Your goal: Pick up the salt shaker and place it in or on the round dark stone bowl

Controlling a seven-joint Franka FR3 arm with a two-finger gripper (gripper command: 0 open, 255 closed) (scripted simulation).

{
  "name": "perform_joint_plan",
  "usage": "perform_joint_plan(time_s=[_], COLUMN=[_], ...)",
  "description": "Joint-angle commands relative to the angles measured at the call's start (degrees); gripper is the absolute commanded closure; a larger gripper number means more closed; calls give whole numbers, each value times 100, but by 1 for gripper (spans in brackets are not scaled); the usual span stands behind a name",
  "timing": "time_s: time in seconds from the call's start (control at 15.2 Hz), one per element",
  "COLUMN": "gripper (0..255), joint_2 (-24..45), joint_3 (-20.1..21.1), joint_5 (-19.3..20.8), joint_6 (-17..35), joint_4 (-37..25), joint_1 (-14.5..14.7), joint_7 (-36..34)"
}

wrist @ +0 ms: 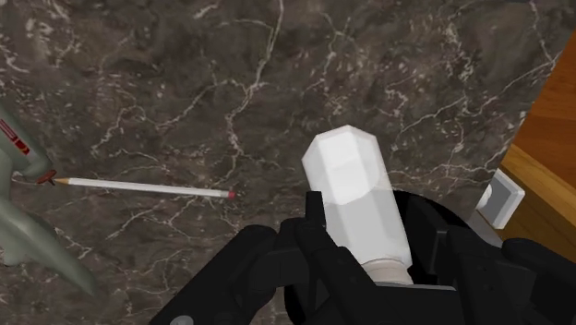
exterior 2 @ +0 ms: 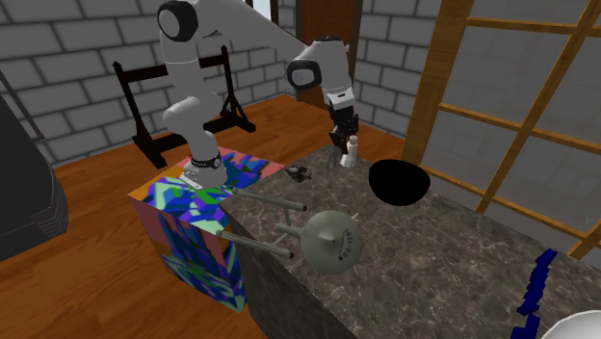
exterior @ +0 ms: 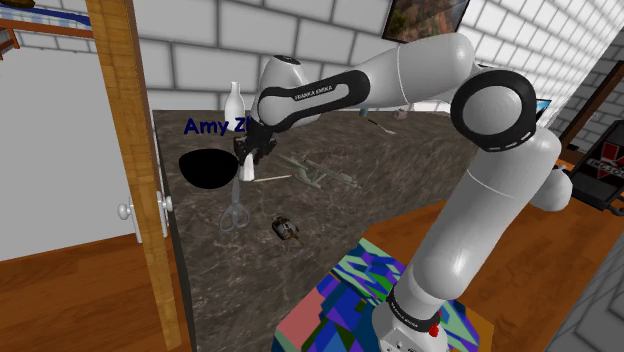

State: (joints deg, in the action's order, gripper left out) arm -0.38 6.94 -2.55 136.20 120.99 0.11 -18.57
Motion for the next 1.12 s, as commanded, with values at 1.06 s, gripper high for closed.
perform_joint_plan(time_s=[1.06], gripper=[255], joint_2=[1144], joint_3=[31], joint_5=[235], joint_6=[-1336], joint_4=[-2472], joint_1=[63], joint_7=[-213])
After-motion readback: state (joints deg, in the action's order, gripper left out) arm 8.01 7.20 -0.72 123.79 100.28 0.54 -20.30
